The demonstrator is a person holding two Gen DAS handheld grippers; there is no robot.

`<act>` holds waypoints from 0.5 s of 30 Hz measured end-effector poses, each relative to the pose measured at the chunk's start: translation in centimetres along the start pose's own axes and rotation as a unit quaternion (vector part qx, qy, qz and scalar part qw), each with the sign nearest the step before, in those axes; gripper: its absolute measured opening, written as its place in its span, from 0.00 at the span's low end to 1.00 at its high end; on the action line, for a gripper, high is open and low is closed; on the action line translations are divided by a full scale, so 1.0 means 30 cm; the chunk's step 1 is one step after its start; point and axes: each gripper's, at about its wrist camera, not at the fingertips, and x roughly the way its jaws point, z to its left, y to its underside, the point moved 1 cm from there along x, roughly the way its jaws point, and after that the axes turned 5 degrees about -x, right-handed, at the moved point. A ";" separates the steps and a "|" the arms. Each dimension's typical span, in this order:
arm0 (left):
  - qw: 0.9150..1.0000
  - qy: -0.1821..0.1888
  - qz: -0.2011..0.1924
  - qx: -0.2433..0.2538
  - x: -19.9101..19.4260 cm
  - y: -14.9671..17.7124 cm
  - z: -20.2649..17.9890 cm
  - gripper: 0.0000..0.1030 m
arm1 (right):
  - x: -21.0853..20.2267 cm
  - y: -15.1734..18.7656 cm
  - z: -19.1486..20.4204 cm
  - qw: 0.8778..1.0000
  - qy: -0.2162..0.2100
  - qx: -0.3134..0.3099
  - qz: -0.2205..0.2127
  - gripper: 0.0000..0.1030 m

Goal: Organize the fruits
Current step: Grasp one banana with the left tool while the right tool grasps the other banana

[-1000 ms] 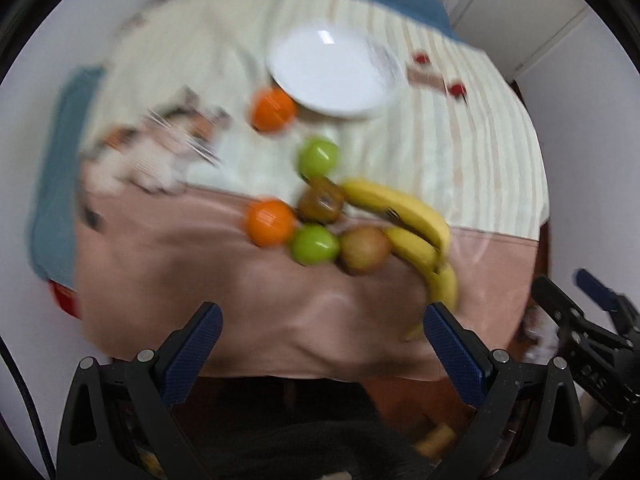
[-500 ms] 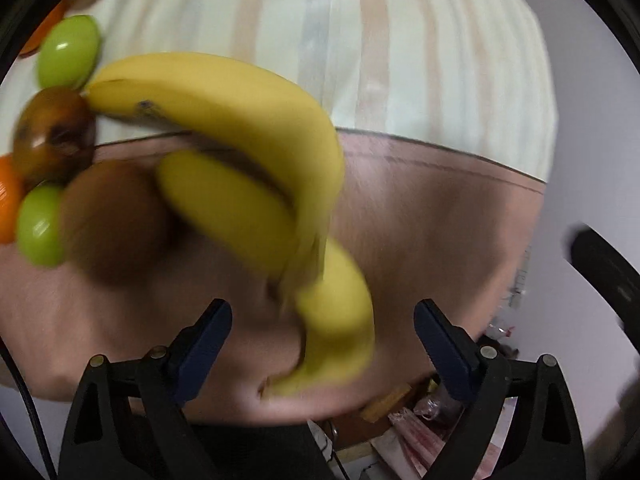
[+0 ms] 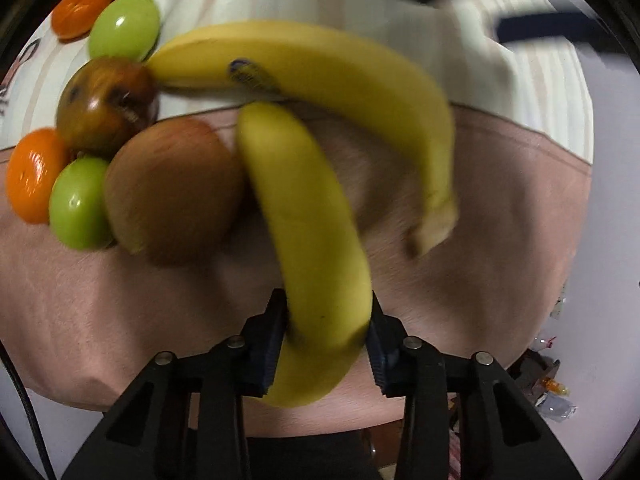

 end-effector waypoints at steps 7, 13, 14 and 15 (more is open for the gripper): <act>1.000 0.022 0.000 -0.016 -0.044 0.046 0.076 0.36 | 0.177 -0.124 0.199 0.988 0.041 -0.121 0.083 0.58; 0.999 0.035 0.002 -0.023 -0.089 0.052 0.128 0.38 | 0.163 -0.138 0.224 0.986 0.036 -0.135 0.096 0.51; 0.999 0.035 0.001 -0.023 -0.094 0.046 0.128 0.38 | 0.160 -0.139 0.230 0.985 0.034 -0.140 0.093 0.51; 0.999 0.035 0.000 -0.022 -0.099 0.049 0.133 0.38 | 0.163 -0.136 0.235 0.984 0.033 -0.146 0.095 0.51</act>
